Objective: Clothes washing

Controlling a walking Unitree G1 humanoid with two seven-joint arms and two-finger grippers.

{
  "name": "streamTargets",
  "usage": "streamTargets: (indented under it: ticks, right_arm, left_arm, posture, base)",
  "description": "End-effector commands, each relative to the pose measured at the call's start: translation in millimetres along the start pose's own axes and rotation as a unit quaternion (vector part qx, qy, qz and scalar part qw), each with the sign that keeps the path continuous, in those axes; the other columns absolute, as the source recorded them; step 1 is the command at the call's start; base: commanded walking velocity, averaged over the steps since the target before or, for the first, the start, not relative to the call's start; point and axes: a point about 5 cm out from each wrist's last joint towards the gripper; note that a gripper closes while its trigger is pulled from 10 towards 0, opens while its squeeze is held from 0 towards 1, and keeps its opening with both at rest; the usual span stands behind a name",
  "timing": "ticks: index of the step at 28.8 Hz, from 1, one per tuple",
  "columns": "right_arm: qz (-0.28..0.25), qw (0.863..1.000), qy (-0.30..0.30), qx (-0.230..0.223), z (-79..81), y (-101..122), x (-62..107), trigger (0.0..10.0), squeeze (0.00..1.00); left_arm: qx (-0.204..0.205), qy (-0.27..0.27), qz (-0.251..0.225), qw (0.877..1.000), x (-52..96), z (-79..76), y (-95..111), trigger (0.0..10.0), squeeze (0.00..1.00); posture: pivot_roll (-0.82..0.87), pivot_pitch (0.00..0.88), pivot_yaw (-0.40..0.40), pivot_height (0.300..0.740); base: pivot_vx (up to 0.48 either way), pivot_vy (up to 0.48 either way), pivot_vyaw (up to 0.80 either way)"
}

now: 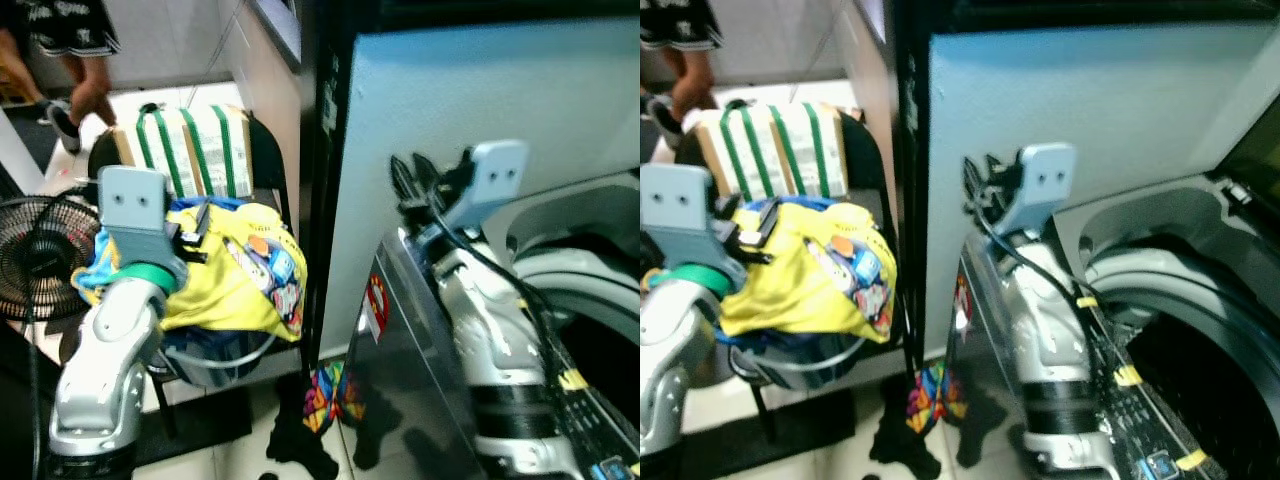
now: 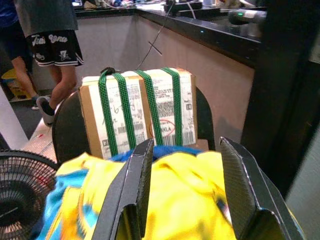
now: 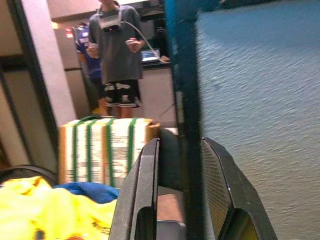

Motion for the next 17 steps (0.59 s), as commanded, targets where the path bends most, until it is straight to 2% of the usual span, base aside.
streamTargets:
  ticks: [1, 3, 5, 17]
  right_arm:
    - [0.004, 1.0, -0.001, -0.02, -1.3, -2.4, 2.2, 10.0, 0.0]
    - [-0.001, 0.999, -0.004, -0.041, -2.5, -1.8, 3.5, 10.0, 0.0]
    - [0.001, 0.999, -0.005, -0.04, -3.2, -1.9, 3.5, 10.0, 0.0]
    - [0.005, 0.999, 0.006, -0.033, -2.1, -2.5, 1.2, 10.0, 0.0]
  left_arm:
    - [0.005, -0.002, -0.002, 1.0, 0.8, -0.6, 0.9, 10.0, 0.0]
    - [0.01, -0.005, -0.005, 1.0, 1.1, -2.0, 1.6, 10.0, 0.0]
    - [0.012, -0.005, -0.006, 1.0, 1.0, -2.6, 2.2, 10.0, 0.0]
    - [0.016, -0.004, -0.009, 1.0, 2.0, -3.5, 2.8, 10.0, 0.0]
  posture:
    - [0.15, 0.0, 0.027, 0.74]
    - [0.15, 0.0, 0.027, 0.74]
    - [0.15, 0.0, 0.021, 0.74]
    - [0.15, 0.0, 0.013, 0.74]
  base:
    - [0.0, 0.0, 0.46]
    - [0.0, 0.0, 0.0]
    - [0.0, 0.352, 0.0]
    - [0.0, 0.432, 0.0]
Point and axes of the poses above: a point about 5 cm out from each wrist's last joint towards the gripper, its own x axis pointing back from the gripper into the wrist, its own y axis along the axis of the wrist's last joint, z = x × y, and after that the axes turned 5 degrees about x, right-handed
